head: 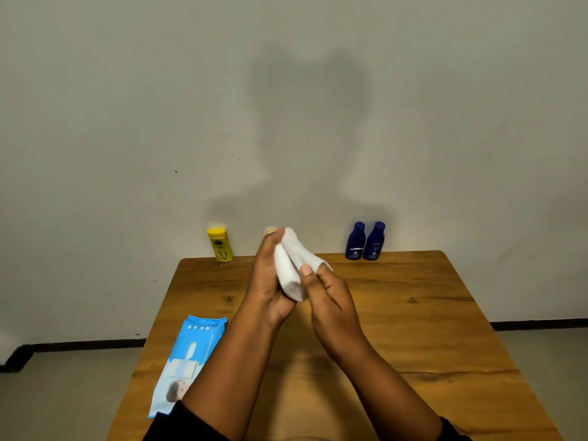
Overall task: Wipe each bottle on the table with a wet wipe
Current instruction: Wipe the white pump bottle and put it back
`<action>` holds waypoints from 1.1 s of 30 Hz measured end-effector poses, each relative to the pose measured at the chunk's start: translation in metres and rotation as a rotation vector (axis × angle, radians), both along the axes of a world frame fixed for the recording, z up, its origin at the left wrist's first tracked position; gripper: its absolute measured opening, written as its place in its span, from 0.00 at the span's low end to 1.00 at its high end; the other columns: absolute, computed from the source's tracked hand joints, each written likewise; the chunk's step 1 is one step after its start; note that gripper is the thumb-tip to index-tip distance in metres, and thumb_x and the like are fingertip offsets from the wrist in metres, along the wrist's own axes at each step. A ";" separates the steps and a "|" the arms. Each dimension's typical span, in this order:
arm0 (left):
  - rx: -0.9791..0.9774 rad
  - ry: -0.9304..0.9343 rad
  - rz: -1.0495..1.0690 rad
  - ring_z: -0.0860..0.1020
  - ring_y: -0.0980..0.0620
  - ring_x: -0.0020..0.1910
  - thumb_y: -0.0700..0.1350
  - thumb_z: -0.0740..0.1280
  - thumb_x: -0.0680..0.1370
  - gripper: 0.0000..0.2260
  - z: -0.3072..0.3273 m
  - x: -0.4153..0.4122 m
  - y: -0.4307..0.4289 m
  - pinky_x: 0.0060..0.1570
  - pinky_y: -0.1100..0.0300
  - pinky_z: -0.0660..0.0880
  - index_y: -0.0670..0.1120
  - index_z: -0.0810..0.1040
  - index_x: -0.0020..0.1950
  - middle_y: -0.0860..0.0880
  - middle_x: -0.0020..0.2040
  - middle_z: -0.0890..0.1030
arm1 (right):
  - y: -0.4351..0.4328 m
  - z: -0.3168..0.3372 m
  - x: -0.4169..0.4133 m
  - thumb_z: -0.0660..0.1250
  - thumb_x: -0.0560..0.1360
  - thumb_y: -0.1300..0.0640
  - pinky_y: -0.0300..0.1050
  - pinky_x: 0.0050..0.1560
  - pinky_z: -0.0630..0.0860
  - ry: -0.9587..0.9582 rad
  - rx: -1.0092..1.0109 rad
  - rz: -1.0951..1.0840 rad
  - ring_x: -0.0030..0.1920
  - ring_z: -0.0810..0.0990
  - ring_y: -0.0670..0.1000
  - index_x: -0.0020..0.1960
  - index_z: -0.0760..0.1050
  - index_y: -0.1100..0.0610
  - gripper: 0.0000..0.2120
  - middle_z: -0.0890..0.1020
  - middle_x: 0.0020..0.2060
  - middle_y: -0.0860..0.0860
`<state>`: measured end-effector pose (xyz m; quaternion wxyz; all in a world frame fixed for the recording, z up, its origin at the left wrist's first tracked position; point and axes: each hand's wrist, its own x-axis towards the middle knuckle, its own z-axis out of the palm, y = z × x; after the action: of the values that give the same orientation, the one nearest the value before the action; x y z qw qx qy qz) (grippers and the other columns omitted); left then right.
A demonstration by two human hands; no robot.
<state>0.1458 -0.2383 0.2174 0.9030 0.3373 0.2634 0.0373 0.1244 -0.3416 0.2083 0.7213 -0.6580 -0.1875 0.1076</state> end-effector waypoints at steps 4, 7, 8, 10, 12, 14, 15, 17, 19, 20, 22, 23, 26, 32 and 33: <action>-0.239 0.143 0.094 0.78 0.42 0.39 0.58 0.64 0.74 0.21 -0.003 -0.001 0.009 0.45 0.50 0.77 0.39 0.74 0.51 0.41 0.39 0.77 | -0.007 -0.005 -0.008 0.59 0.81 0.56 0.30 0.41 0.73 -0.096 -0.029 -0.103 0.44 0.79 0.39 0.49 0.76 0.50 0.08 0.80 0.42 0.47; -0.217 0.201 0.150 0.79 0.44 0.28 0.50 0.58 0.78 0.15 -0.011 0.005 0.005 0.32 0.57 0.79 0.40 0.75 0.42 0.42 0.30 0.78 | -0.004 -0.018 -0.011 0.56 0.80 0.47 0.36 0.43 0.75 -0.346 -0.250 -0.148 0.45 0.78 0.43 0.51 0.77 0.57 0.16 0.80 0.44 0.48; -0.199 0.207 0.173 0.78 0.46 0.23 0.47 0.57 0.78 0.13 -0.013 0.006 0.003 0.27 0.60 0.78 0.40 0.74 0.40 0.44 0.27 0.77 | -0.002 -0.022 -0.011 0.54 0.79 0.47 0.38 0.50 0.76 -0.411 -0.311 -0.138 0.51 0.78 0.43 0.57 0.76 0.59 0.19 0.80 0.50 0.50; -0.179 0.213 0.212 0.77 0.48 0.19 0.44 0.56 0.78 0.13 -0.015 0.008 0.002 0.22 0.63 0.76 0.41 0.74 0.39 0.45 0.24 0.77 | -0.002 -0.026 -0.006 0.53 0.80 0.49 0.43 0.63 0.73 -0.512 -0.411 -0.107 0.63 0.74 0.47 0.69 0.69 0.59 0.23 0.77 0.63 0.53; -0.147 0.224 0.223 0.77 0.48 0.19 0.43 0.57 0.77 0.12 -0.018 0.011 0.001 0.21 0.62 0.76 0.40 0.75 0.38 0.44 0.25 0.77 | -0.005 -0.030 -0.001 0.53 0.80 0.50 0.46 0.67 0.70 -0.585 -0.472 -0.120 0.69 0.70 0.48 0.74 0.63 0.57 0.24 0.72 0.69 0.52; -0.127 0.219 0.221 0.78 0.47 0.22 0.43 0.58 0.76 0.12 -0.018 0.009 -0.002 0.24 0.61 0.78 0.41 0.76 0.39 0.44 0.27 0.79 | -0.006 -0.034 0.000 0.53 0.80 0.51 0.47 0.70 0.66 -0.631 -0.502 -0.135 0.72 0.65 0.47 0.76 0.60 0.56 0.25 0.68 0.72 0.52; -0.104 0.224 0.201 0.79 0.48 0.23 0.44 0.58 0.77 0.12 -0.021 0.008 -0.003 0.25 0.61 0.78 0.41 0.76 0.39 0.45 0.27 0.79 | -0.005 -0.035 -0.002 0.53 0.80 0.51 0.47 0.72 0.64 -0.653 -0.511 -0.122 0.74 0.62 0.47 0.76 0.58 0.55 0.25 0.65 0.74 0.51; -0.051 0.207 0.182 0.79 0.51 0.21 0.47 0.55 0.82 0.17 -0.027 0.001 -0.006 0.22 0.65 0.76 0.43 0.75 0.39 0.47 0.24 0.80 | 0.001 -0.034 -0.010 0.52 0.80 0.49 0.47 0.74 0.59 -0.676 -0.533 -0.060 0.76 0.56 0.45 0.77 0.56 0.53 0.26 0.61 0.76 0.49; -0.008 0.201 0.189 0.79 0.53 0.21 0.49 0.55 0.84 0.18 -0.025 -0.008 -0.007 0.21 0.66 0.75 0.43 0.75 0.39 0.48 0.24 0.80 | 0.004 -0.035 -0.015 0.50 0.80 0.48 0.46 0.75 0.57 -0.678 -0.536 -0.014 0.76 0.53 0.43 0.77 0.55 0.52 0.26 0.59 0.76 0.48; -0.013 0.218 0.184 0.80 0.51 0.24 0.49 0.56 0.83 0.17 -0.024 -0.005 -0.006 0.22 0.65 0.76 0.43 0.75 0.39 0.47 0.28 0.81 | 0.003 -0.035 -0.012 0.50 0.80 0.48 0.46 0.75 0.57 -0.670 -0.519 -0.025 0.76 0.54 0.44 0.77 0.55 0.53 0.26 0.60 0.76 0.48; -0.069 0.252 0.210 0.78 0.47 0.31 0.47 0.58 0.79 0.13 -0.024 0.005 -0.001 0.24 0.62 0.77 0.42 0.76 0.40 0.44 0.36 0.78 | 0.000 -0.035 -0.003 0.52 0.80 0.50 0.49 0.73 0.62 -0.607 -0.469 -0.102 0.75 0.60 0.46 0.76 0.58 0.54 0.25 0.64 0.74 0.50; -0.055 0.278 0.214 0.77 0.47 0.32 0.46 0.58 0.78 0.12 -0.020 0.006 -0.001 0.23 0.63 0.77 0.41 0.75 0.40 0.44 0.36 0.78 | -0.002 -0.034 -0.001 0.53 0.80 0.51 0.50 0.71 0.64 -0.573 -0.454 -0.124 0.74 0.62 0.46 0.76 0.59 0.54 0.25 0.66 0.73 0.51; -0.060 0.201 0.173 0.79 0.51 0.24 0.49 0.56 0.81 0.14 -0.026 -0.002 0.000 0.20 0.66 0.74 0.44 0.74 0.41 0.49 0.27 0.80 | 0.001 -0.031 -0.009 0.52 0.80 0.50 0.46 0.75 0.58 -0.658 -0.499 -0.035 0.76 0.56 0.45 0.77 0.56 0.54 0.26 0.61 0.76 0.49; -0.121 0.186 0.152 0.80 0.48 0.26 0.49 0.60 0.78 0.12 -0.014 -0.001 0.001 0.25 0.59 0.78 0.41 0.76 0.42 0.45 0.28 0.80 | -0.001 -0.015 -0.005 0.57 0.81 0.53 0.35 0.56 0.73 -0.429 -0.329 -0.152 0.59 0.75 0.40 0.63 0.73 0.55 0.14 0.79 0.58 0.49; -0.131 0.172 0.152 0.81 0.46 0.30 0.50 0.61 0.76 0.13 -0.013 0.000 -0.001 0.28 0.56 0.80 0.40 0.76 0.44 0.43 0.31 0.80 | -0.003 -0.012 -0.005 0.57 0.81 0.54 0.33 0.46 0.73 -0.313 -0.267 -0.178 0.49 0.78 0.39 0.55 0.75 0.55 0.10 0.80 0.48 0.47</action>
<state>0.1458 -0.2391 0.2040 0.8917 0.2587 0.3666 0.0591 0.1195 -0.3443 0.1967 0.5965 -0.7704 -0.2222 -0.0359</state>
